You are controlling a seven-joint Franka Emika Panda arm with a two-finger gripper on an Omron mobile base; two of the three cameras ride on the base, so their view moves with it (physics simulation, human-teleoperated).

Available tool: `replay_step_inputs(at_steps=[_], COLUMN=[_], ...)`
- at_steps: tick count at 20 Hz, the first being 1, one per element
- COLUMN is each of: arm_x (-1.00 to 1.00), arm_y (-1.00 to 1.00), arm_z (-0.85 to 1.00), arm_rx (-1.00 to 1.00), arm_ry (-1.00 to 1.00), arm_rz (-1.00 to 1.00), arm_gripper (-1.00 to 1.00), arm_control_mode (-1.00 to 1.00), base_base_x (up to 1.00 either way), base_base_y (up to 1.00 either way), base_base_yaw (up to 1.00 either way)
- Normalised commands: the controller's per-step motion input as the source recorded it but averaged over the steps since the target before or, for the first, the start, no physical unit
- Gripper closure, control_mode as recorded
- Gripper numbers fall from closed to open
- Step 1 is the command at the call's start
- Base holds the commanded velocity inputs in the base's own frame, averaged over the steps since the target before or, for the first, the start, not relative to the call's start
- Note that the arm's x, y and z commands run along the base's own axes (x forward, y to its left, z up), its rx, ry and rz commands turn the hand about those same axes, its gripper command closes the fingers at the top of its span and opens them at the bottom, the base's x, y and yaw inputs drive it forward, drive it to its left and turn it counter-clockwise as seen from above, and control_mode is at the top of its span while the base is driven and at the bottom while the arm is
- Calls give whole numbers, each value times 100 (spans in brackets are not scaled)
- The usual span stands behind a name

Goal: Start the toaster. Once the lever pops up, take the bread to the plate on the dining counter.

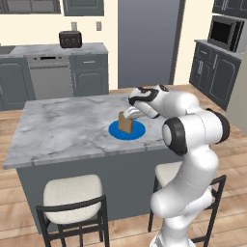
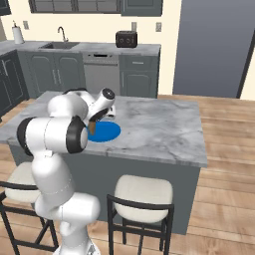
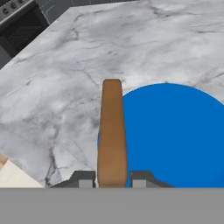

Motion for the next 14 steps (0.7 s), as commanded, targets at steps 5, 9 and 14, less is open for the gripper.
replay_step_inputs(at_steps=[5, 9, 14], arm_x=[18, 16, 9], arm_y=[0, 0, 0], arm_z=[-17, -25, -24], arm_rx=[0, 0, 0], arm_ry=[-1, -1, 0], arm_rz=[0, 0, 0], arm_gripper=[100, 100, 100], arm_control_mode=[-100, -100, -100], base_base_x=[0, 0, 0], base_base_y=[0, 0, 0], base_base_yaw=[0, 0, 0])
